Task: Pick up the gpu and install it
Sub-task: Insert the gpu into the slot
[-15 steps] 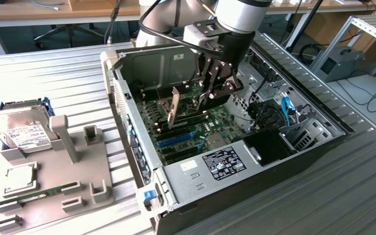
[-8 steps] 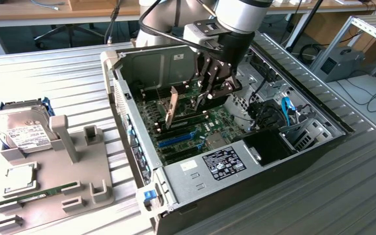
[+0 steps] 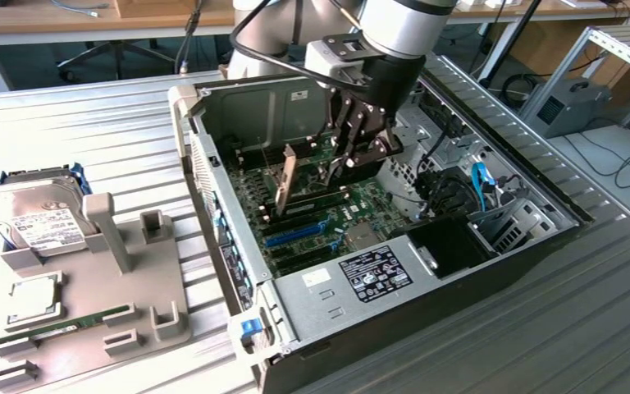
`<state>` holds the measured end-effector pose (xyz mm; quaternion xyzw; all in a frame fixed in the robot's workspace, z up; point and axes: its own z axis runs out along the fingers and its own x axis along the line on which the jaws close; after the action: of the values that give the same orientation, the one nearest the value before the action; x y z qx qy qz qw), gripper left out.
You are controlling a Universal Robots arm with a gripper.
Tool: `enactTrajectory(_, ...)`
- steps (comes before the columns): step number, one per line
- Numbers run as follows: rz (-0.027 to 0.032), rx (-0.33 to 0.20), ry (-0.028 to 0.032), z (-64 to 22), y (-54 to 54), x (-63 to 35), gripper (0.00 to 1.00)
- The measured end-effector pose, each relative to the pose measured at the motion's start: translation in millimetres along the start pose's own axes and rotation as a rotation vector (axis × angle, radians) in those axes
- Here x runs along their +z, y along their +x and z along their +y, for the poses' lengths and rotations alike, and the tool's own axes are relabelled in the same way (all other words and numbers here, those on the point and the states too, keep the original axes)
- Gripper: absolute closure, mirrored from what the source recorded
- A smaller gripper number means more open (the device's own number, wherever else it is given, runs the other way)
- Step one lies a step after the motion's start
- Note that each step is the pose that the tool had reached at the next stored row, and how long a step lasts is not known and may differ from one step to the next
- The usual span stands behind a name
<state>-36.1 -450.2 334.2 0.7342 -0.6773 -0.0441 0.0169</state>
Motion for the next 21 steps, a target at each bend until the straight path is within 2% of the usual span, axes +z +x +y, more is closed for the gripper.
enactTrajectory(12, -0.0013, 0.0, 0.0001, 2.4, 10.9, 2.3, 0.74)
enactTrajectory(21, -0.0012, 0.0, 0.0001, 2.6, 14.2, 4.0, 0.74)
